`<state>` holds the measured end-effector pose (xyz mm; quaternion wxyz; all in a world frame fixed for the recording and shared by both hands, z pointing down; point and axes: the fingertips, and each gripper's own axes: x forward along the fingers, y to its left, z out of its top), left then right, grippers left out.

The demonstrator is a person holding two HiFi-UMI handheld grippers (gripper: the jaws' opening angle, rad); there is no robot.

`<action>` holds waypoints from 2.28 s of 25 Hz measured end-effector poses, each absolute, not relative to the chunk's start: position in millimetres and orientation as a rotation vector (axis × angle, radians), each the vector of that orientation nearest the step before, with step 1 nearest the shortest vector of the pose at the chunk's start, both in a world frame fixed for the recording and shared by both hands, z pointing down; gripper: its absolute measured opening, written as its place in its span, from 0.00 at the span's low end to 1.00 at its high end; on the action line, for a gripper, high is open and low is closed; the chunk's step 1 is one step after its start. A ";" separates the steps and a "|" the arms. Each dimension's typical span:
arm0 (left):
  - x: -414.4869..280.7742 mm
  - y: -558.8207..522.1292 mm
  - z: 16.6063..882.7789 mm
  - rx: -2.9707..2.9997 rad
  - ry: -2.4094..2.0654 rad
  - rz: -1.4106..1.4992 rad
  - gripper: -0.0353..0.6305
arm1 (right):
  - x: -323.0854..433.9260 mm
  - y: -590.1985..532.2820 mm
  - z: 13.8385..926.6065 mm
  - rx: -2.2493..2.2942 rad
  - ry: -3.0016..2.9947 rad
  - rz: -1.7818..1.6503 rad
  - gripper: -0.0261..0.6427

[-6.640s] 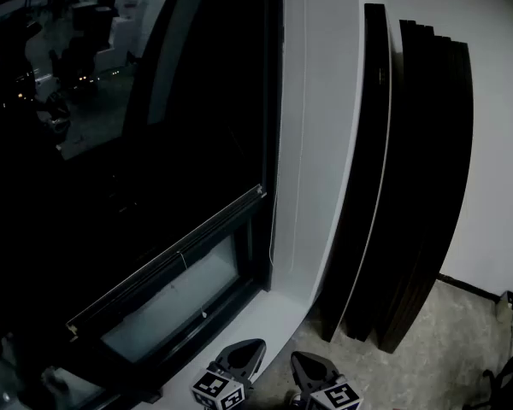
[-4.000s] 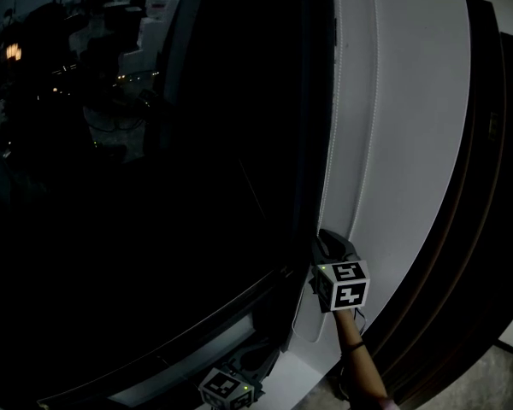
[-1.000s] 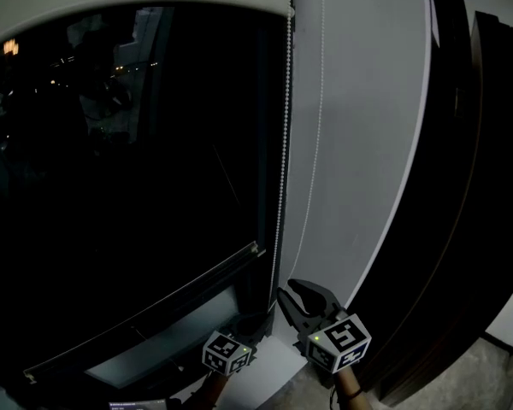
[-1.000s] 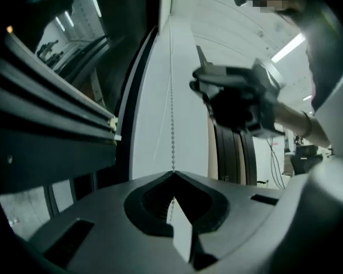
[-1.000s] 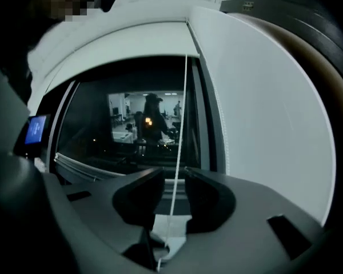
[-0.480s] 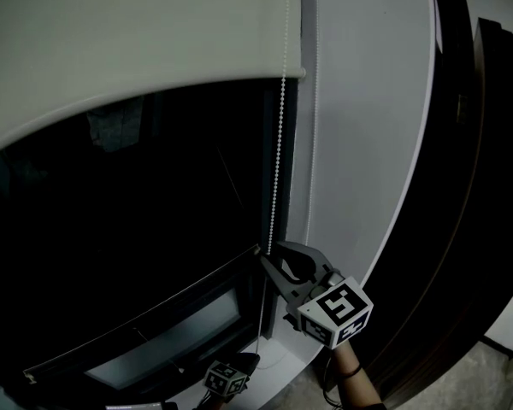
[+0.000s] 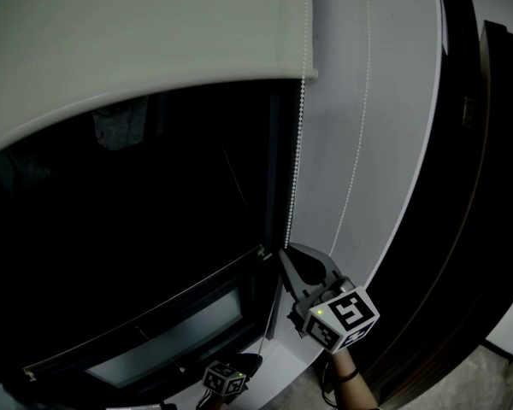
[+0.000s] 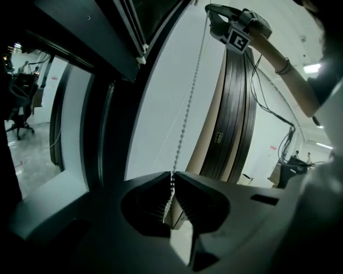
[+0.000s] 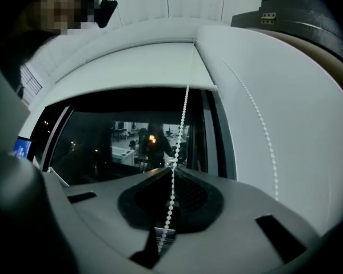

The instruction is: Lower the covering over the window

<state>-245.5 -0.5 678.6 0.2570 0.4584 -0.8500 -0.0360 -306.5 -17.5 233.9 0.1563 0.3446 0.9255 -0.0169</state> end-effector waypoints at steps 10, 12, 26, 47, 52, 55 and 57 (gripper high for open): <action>-286.6 3.2 557.7 1.320 -2.641 -0.255 0.14 | -320.0 -39.1 297.7 0.898 2.786 0.029 0.06; -293.2 1.9 514.9 1.368 -2.716 -0.266 0.14 | -322.1 -41.1 331.2 0.911 2.842 -0.036 0.06; -295.7 -45.9 312.7 1.728 -2.907 -0.193 0.19 | -309.3 -32.2 528.6 0.990 3.218 -0.152 0.06; -309.1 -46.3 311.6 1.689 -2.955 -0.242 0.06 | -287.2 -20.8 529.3 1.068 3.183 -0.338 0.06; -311.7 -30.6 317.7 1.668 -3.043 -0.207 0.06 | -278.4 -15.6 527.3 1.114 3.212 -0.314 0.06; -319.9 -31.2 339.2 1.611 -2.998 -0.102 0.06 | -279.8 -24.0 516.3 1.064 3.223 -0.185 0.06; -325.4 -33.3 378.3 1.543 -2.916 -0.041 0.06 | -280.1 -30.6 501.3 1.048 3.198 -0.197 0.06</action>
